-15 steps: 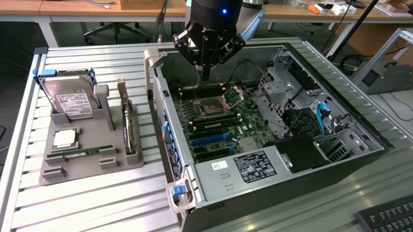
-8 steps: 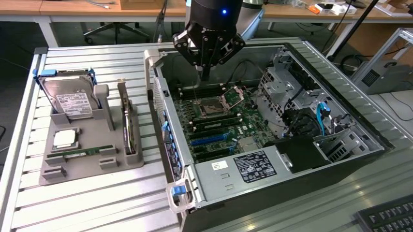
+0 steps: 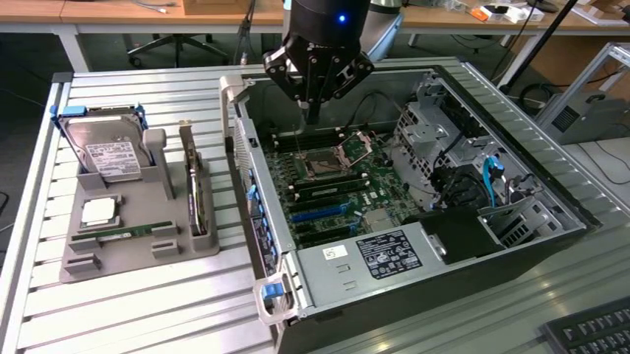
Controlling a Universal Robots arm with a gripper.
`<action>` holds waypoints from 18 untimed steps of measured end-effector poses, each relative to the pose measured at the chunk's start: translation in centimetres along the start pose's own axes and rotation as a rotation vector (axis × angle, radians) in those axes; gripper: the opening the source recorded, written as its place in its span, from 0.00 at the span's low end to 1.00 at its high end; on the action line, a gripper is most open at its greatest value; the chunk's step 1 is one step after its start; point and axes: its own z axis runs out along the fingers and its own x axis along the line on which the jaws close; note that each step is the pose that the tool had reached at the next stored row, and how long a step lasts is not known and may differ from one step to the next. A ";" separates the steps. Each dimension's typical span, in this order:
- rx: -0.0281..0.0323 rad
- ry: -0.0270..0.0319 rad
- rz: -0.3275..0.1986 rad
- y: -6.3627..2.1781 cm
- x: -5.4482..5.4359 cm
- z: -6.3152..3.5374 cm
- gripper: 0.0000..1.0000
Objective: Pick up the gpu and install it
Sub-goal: 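Reach for the gpu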
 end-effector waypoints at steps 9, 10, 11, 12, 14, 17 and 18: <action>0.0002 0.0000 0.000 -0.18 0.1 -0.01 0.11; 0.0002 0.0000 0.000 -0.20 0.1 -0.01 0.11; 0.0002 0.0000 0.000 -0.21 0.1 -0.01 0.11; 0.0001 0.0000 0.000 -0.23 0.1 -0.01 0.11; 0.0001 -0.0001 0.000 -0.25 0.2 -0.01 0.11; 0.0002 0.0000 0.000 -0.29 0.2 -0.01 0.11; 0.0002 0.0000 0.000 -0.30 0.2 -0.01 0.11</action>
